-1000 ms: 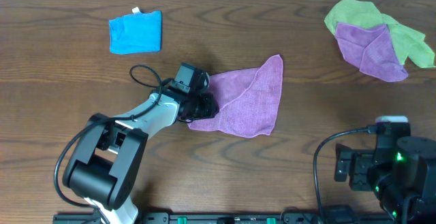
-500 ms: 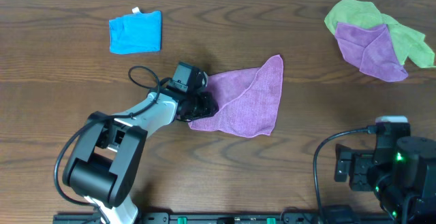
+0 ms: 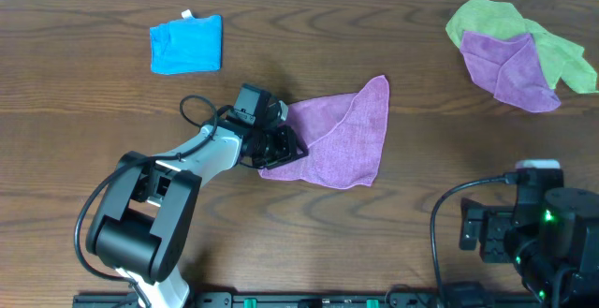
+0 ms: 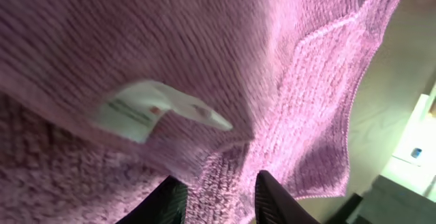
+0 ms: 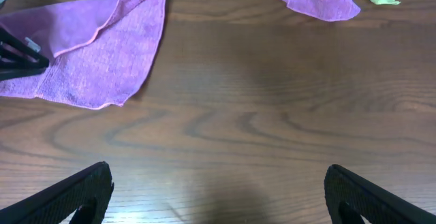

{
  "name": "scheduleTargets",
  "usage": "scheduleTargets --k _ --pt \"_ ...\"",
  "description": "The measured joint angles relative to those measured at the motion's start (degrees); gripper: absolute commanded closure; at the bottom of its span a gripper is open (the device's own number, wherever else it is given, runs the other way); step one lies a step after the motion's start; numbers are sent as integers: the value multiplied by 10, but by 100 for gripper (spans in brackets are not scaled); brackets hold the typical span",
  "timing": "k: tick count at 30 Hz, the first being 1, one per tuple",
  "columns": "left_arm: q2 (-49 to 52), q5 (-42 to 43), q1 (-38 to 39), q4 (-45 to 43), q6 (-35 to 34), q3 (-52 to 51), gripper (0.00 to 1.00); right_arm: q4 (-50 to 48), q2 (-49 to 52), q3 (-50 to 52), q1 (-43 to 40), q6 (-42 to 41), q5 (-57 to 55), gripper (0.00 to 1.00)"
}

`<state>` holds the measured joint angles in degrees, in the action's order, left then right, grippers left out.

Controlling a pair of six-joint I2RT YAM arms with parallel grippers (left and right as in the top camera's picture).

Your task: Fold the cloth

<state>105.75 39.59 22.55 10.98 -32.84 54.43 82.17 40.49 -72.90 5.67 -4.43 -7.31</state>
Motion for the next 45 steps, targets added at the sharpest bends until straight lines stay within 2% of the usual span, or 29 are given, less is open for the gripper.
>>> scheduleTargets --k 12,16,21,30,36,45 --pt "0 -44 0 6 -4 0 74 0 0 0 0 2 0 1" --pt "0 -56 0 5 -4 0 70 0 0 0 0 2 0 1" --pt "0 -59 0 -4 -18 0 70 0 0 0 0 2 0 1" --pt "0 -66 0 -21 -34 0 79 0 0 0 0 2 0 1" --pt "0 -71 0 -21 -35 0 94 0 0 0 0 2 0 1" --pt "0 -73 0 -37 -34 0 94 0 0 0 0 2 0 1"
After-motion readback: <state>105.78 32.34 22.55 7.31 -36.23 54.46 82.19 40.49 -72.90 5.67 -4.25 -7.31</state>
